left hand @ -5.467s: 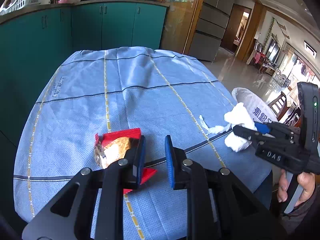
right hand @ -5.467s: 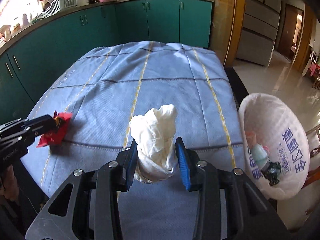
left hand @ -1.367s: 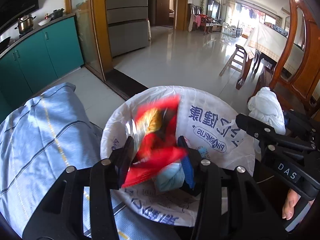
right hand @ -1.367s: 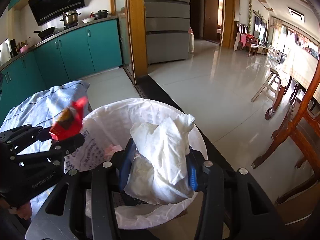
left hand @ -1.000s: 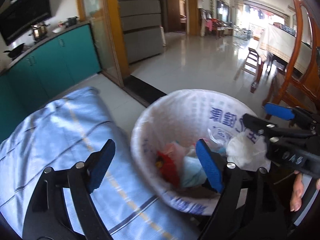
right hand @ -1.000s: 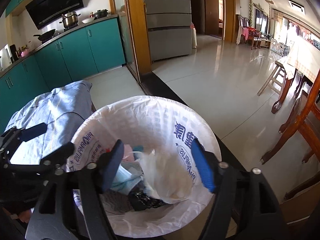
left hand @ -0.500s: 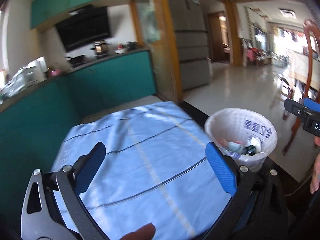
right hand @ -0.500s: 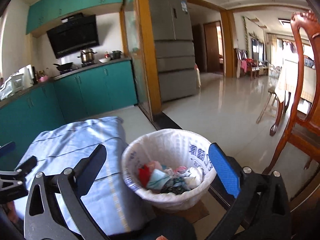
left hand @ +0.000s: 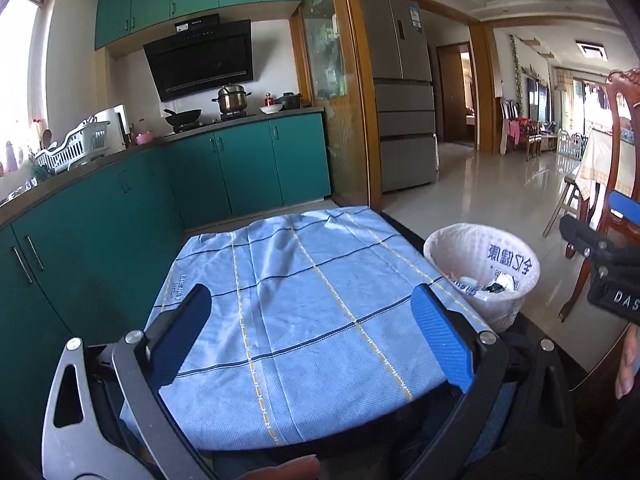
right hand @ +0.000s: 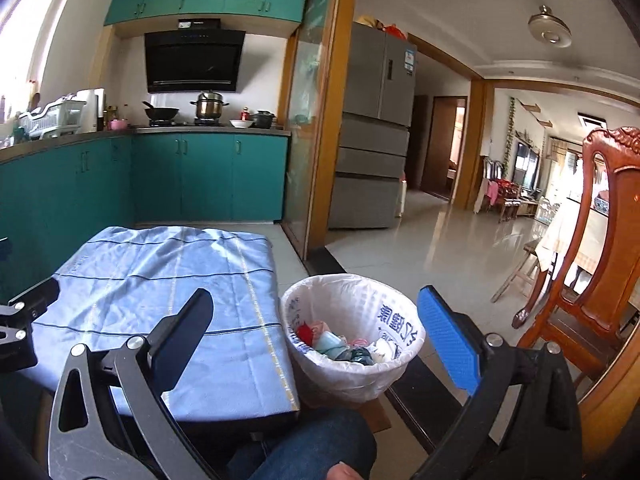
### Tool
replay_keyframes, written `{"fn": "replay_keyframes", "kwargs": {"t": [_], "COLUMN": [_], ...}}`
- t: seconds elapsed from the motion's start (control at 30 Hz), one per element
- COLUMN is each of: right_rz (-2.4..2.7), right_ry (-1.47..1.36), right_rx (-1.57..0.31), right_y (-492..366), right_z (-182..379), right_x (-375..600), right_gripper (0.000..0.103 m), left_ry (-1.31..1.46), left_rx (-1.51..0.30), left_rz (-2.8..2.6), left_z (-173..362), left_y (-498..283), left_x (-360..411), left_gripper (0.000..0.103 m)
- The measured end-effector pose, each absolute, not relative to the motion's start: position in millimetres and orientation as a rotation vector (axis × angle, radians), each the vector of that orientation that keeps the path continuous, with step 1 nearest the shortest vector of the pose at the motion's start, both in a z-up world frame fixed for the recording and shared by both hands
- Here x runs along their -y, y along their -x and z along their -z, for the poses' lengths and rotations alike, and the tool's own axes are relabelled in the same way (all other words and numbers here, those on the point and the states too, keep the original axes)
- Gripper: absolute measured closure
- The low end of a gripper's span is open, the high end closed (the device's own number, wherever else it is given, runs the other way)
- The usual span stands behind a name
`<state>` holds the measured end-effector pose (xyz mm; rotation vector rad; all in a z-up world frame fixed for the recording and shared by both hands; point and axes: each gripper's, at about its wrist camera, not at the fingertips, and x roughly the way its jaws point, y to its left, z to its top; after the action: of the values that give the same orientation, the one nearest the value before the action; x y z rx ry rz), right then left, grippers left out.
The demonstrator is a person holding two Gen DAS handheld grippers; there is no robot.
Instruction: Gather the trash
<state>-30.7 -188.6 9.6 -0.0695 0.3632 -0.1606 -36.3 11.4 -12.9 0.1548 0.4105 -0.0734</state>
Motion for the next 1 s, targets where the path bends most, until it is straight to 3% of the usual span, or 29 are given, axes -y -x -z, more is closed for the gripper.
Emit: {"fn": "replay_keyframes", "kwargs": {"t": [1.0], "right_rz": [0.191], "right_ry": [0.073], "right_rx": [-0.362], "right_y": [38.7], "right_z": [-13.0], "right_x": [184.8], "right_gripper": [0.003], "left_ry": [-0.138], "left_rx": [-0.370], "left_rz": [0.058], "left_z": [-10.6], "left_y": [54.0], "left_x": [-23.8], "left_gripper": [0.003]}}
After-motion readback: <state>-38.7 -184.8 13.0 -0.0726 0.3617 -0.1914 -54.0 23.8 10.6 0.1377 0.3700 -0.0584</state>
